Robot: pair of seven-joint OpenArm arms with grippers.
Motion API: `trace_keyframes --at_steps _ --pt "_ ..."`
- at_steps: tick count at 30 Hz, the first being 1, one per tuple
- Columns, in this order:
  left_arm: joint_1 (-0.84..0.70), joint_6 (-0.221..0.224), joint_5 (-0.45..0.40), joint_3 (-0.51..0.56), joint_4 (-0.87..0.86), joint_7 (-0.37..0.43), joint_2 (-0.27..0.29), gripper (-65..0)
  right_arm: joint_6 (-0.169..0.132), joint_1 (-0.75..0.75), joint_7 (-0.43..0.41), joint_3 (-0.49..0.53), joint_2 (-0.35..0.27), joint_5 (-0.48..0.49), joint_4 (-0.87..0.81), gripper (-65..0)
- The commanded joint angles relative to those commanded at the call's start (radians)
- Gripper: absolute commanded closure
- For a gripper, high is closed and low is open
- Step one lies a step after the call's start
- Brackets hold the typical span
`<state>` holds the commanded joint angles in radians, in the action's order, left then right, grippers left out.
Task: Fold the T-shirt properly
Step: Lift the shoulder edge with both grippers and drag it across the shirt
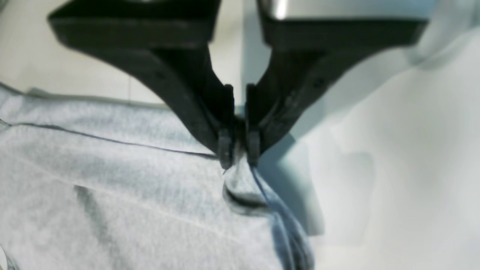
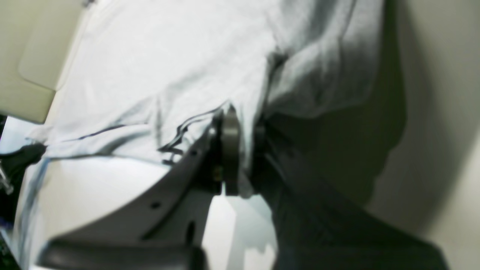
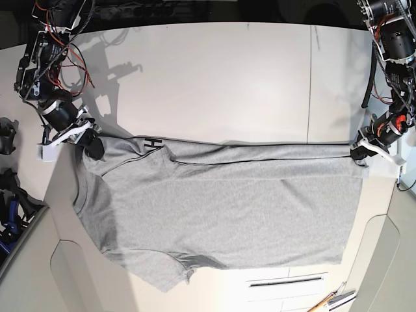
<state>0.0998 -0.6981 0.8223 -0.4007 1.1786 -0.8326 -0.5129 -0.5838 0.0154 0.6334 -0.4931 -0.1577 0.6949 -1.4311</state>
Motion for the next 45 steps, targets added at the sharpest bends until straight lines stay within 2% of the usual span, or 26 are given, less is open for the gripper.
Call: trace_keyframes --at_steps 2,4,10,14,20,27,36,41,45 --pt "-0.016 0.0 0.063 0.0 0.043 -0.061 -0.009 0.0 0.0 0.04 0.002 0.0 -0.011 0.008 -0.058 0.0" --pt "-0.027 0.0 0.08 0.0 0.094 -0.086 -0.009 0.0 0.0 0.067 0.009 0.0 -0.027 0.018 -0.108 0.0" --pt "-0.108 0.0 0.079 -0.019 0.223 -0.1 -0.017 0.0 0.0 0.149 0.063 -0.002 -0.079 0.057 -0.195 0.0" --pt "-0.176 0.0 0.08 -0.051 0.269 -0.103 -0.016 0.0 0.0 0.196 0.072 -0.021 -0.095 0.068 -0.204 0.0" --pt "-0.302 0.0 0.081 -0.094 0.288 -0.103 -0.016 0.0 -0.001 0.281 0.101 -0.055 -0.107 0.151 -0.204 0.0" --pt "-0.491 0.0 0.152 -0.107 0.34 -0.103 -0.016 0.0 -0.008 0.37 0.116 -0.088 -0.115 0.178 -0.206 0.0" --pt "-0.693 0.0 0.154 -0.175 0.569 -0.103 0.035 0.0 -0.015 0.462 0.127 -0.116 -0.191 0.207 -0.206 0.0" --pt "-0.724 0.0 0.155 -0.182 0.577 -0.111 0.04 0.0 -0.015 0.496 0.128 -0.132 -0.196 0.206 -0.206 0.0" --pt "-0.734 0.0 0.177 -0.182 0.578 -0.111 0.067 0.0 -0.014 0.495 0.127 -0.132 -0.196 0.203 -0.206 0.0"
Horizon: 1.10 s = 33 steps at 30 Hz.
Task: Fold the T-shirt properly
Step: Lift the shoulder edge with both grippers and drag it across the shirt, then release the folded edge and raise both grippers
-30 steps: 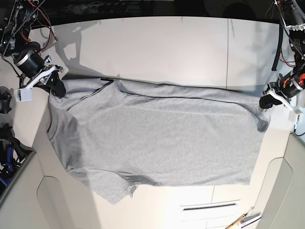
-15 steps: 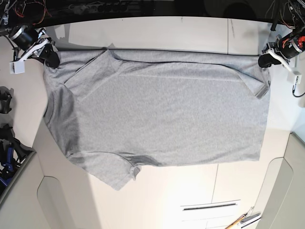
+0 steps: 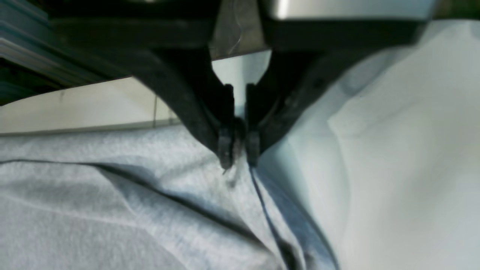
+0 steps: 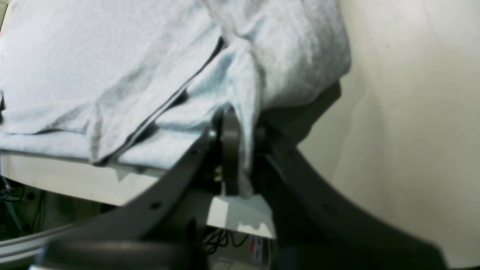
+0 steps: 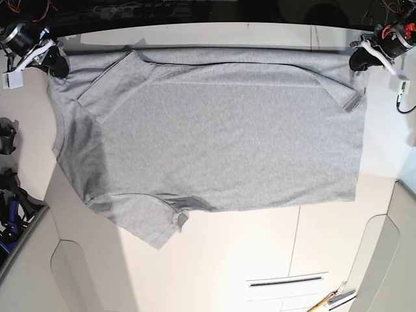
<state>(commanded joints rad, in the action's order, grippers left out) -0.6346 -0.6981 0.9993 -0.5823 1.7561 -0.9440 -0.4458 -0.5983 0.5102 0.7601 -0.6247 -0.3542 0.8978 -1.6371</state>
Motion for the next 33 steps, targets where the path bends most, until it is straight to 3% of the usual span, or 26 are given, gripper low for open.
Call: trace_keyframes --at_steps 2,3,4,6,8,16,19,21,24,27,29,33 --pt "0.0 0.0 0.0 0.0 0.0 -0.003 0.015 -1.9 0.0 0.0 0.0 0.0 0.0 -0.001 0.0 0.0" --pt "0.0 0.0 0.0 0.0 0.0 -0.008 0.017 -8.1 0.0 0.0 0.0 0.0 0.0 -0.003 0.0 0.0" --pt "0.0 0.0 0.0 0.0 0.0 -0.023 0.016 -15.1 0.0 0.0 -0.002 0.0 0.0 -0.004 0.0 -4.0" --pt "0.0 0.0 0.016 0.0 0.0 -0.05 0.016 -26.0 0.002 0.0 -0.002 -0.002 0.0 -0.015 0.0 -20.4" --pt "0.0 0.0 0.045 -0.007 0.0 -0.063 0.016 -27.3 0.011 -0.003 -0.013 -0.013 0.0 -0.027 0.0 -28.3" --pt "0.001 0.0 0.168 -0.233 0.0 -0.063 0.016 -27.3 0.019 -0.082 -0.043 -0.172 0.0 -0.024 0.0 -28.4" --pt "0.021 0.0 0.166 -0.257 0.0 -0.059 0.013 -27.3 0.019 -0.164 -0.053 -0.18 0.0 -0.046 0.002 -28.4" --pt "0.052 0.0 0.159 -0.254 0.0 -0.059 0.013 -28.3 0.019 -0.232 -0.076 -0.17 0.0 -0.082 0.009 -28.4" --pt "0.108 0.0 0.132 -0.254 -0.002 -0.055 0.01 -35.1 0.028 -0.336 -0.124 -0.142 0.0 -0.141 0.024 -28.4" --pt "0.154 0.0 0.121 -0.254 -0.003 -0.04 0.007 -35.2 0.039 -0.444 -0.136 -0.082 0.0 -0.2 0.058 -28.5" --pt "0.191 0.0 0.08 -0.248 -0.004 -0.014 0.004 -35.2 0.038 -0.524 -0.142 -0.03 0.0 -0.243 0.119 -28.5" --pt "0.273 0.0 -0.033 -0.201 -0.008 0.055 -0.024 -35.3 0.039 -0.69 -0.238 0.073 -0.001 -0.361 0.339 -29.1"
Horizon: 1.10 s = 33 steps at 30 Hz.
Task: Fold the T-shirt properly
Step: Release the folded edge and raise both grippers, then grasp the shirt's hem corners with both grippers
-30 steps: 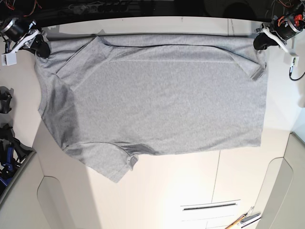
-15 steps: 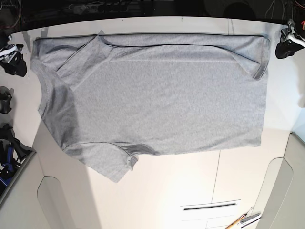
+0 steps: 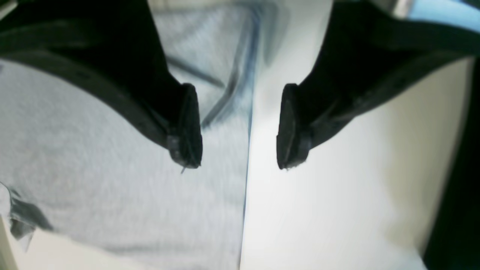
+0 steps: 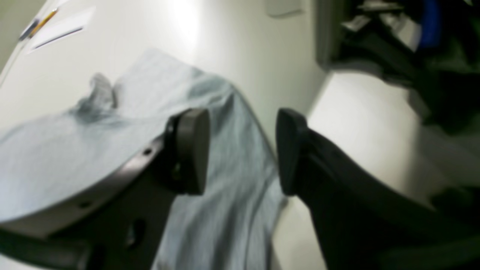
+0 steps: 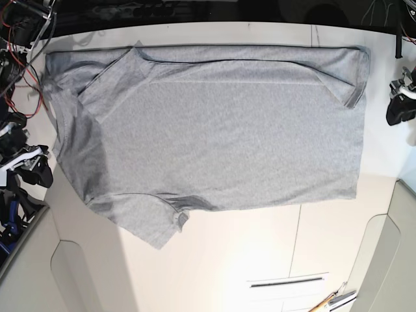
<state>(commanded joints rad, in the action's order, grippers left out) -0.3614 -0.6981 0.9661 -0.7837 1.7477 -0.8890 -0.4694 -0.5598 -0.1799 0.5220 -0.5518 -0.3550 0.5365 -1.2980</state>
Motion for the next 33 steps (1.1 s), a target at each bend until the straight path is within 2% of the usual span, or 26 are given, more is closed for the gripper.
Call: trace_keyframes --at_steps 4,8,11,15,18,22,27,33 --pt "0.097 0.003 -0.076 0.073 -0.059 0.034 -0.023 -35.3 -0.001 -0.149 -0.084 0.052 0.001 -0.04 0.249 -39.2" --pt "0.237 0.007 -0.143 0.168 -0.224 0.087 -0.06 -35.3 -0.001 -0.279 -0.12 0.089 0.001 -0.093 0.447 -39.5" --pt "0.37 0.011 -0.193 0.238 -0.39 0.116 -0.078 -35.3 0.0 -0.323 -0.145 0.103 0.001 -0.138 0.534 -39.5" --pt "0.554 0.017 -0.24 0.323 -0.625 0.153 -0.096 -35.3 0.0 -0.323 -0.182 0.103 0.001 -0.167 0.579 -39.5" --pt "0.661 0.017 -0.308 0.389 -0.795 0.203 -0.098 -35.3 0.003 -0.321 -0.182 0.103 0.001 -0.192 0.588 -39.5" --pt "0.736 0.017 -0.32 0.452 -0.957 0.272 -0.096 -35.3 0.006 -0.321 -0.182 0.103 0.001 -0.208 0.588 -39.5" --pt "0.76 0.017 -0.32 0.52 -1.005 0.272 -0.069 -35.3 0.006 -0.321 -0.182 0.103 0.009 -0.207 0.589 -39.5" --pt "0.76 0.013 -0.324 0.523 -1.005 0.272 0.002 -35.3 -0.001 -0.321 -0.181 0.13 0.037 -0.207 0.589 -39.5"
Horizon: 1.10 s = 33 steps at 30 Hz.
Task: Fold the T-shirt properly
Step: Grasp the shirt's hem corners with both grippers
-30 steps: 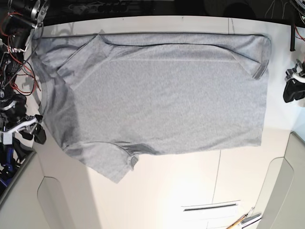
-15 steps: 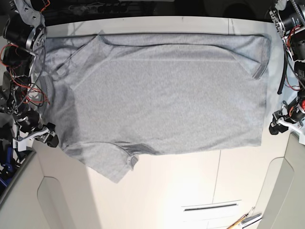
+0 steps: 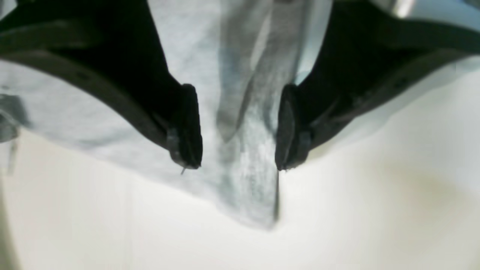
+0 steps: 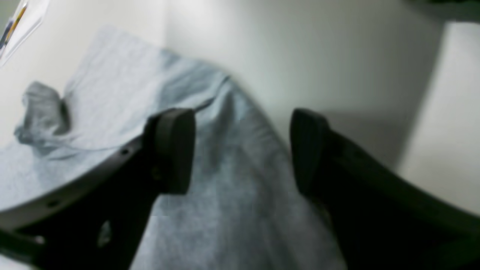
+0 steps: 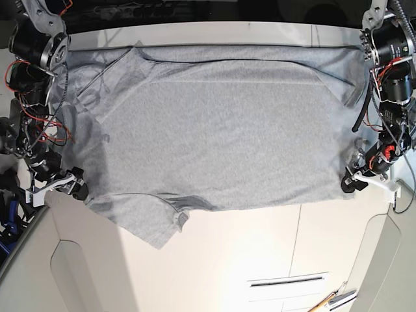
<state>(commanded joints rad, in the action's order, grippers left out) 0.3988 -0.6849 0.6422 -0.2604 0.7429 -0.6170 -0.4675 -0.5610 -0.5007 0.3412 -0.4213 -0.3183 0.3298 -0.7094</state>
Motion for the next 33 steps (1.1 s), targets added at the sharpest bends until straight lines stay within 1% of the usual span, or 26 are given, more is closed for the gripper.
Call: trace_keyframes --at_steps 2,6,8,12,14,15,16,17,18,19,20,21,22,26,27,30,33 --pt "0.0 0.0 -0.011 0.0 0.0 0.001 0.011 -35.2 -0.001 0.0 0.0 0.051 0.0 0.009 0.0 -39.5" --pt "0.0 0.0 -0.033 0.0 0.0 0.008 0.013 -34.7 -0.001 0.0 0.0 0.143 0.0 0.03 0.0 -39.5" --pt "0.0 0.0 -0.033 0.0 0.0 0.008 0.013 -31.5 0.0 0.0 0.0 0.167 0.0 0.03 0.0 -39.5" --pt "0.0 0.0 -0.033 0.0 0.0 0.008 0.013 -26.0 0.0 0.0 0.0 0.169 0.0 0.038 0.0 -39.5" --pt "0.0 0.0 -0.033 0.0 0.0 0.009 0.013 -19.5 0.0 0.0 -0.001 0.169 0.0 0.037 0.0 -39.3" --pt "0.0 0.0 -0.033 0.0 0.0 0.016 0.013 -14.4 0.0 -0.001 -0.002 0.169 0.0 0.036 0.0 -36.8" --pt "0.0 0.0 -0.033 0.0 0.0 0.019 0.013 -8.4 0.0 -0.002 -0.002 0.169 0.0 0.035 0.0 -30.3" --pt "0.001 0.0 -0.033 0.0 0.001 0.023 0.012 -2.5 0.0 -0.003 -0.001 0.169 0.0 0.027 0.0 -21.9" --pt "0.003 -0.001 -0.033 0.0 0.003 0.023 0.013 0.0 -0.001 -0.003 -0.002 0.169 0.0 0.017 0.0 -13.3" --pt "0.005 -0.013 -0.033 0.0 0.003 0.023 0.012 0.0 -0.001 -0.003 -0.002 0.169 0.0 0.016 0.0 -5.6" --pt "0.009 -0.013 -0.033 0.0 0.004 0.023 0.012 0.0 -0.001 -0.003 -0.004 0.169 0.0 0.017 -0.001 0.0" --pt "0.015 -0.013 -0.033 0.0 0.004 0.023 0.012 0.0 -0.008 -0.003 -0.005 0.169 -0.001 0.017 -0.002 0.0" --pt "0.022 -0.013 -0.032 0.0 0.004 0.023 0.011 0.0 -0.021 -0.003 -0.005 0.167 -0.002 0.018 -0.006 0.0" --pt "0.036 -0.013 -0.022 0.0 0.033 0.021 -0.01 0.0 -0.023 0.0 0.002 0.167 -0.005 0.017 -0.059 0.0" --pt "0.035 -0.013 -0.022 0.0 0.043 0.01 -0.016 0.0 -0.023 0.0 0.011 0.167 -0.009 0.018 -0.074 0.0" --pt "0.033 -0.013 -0.013 0.0 0.084 -0.062 -0.036 0.0 -0.023 0.0 0.066 0.167 -0.022 0.018 -0.129 0.0" --pt "0.03 -0.013 0.058 0.0 0.135 -0.156 -0.057 0.0 -0.023 0.003 0.128 0.167 -0.03 0.045 -0.172 0.0"
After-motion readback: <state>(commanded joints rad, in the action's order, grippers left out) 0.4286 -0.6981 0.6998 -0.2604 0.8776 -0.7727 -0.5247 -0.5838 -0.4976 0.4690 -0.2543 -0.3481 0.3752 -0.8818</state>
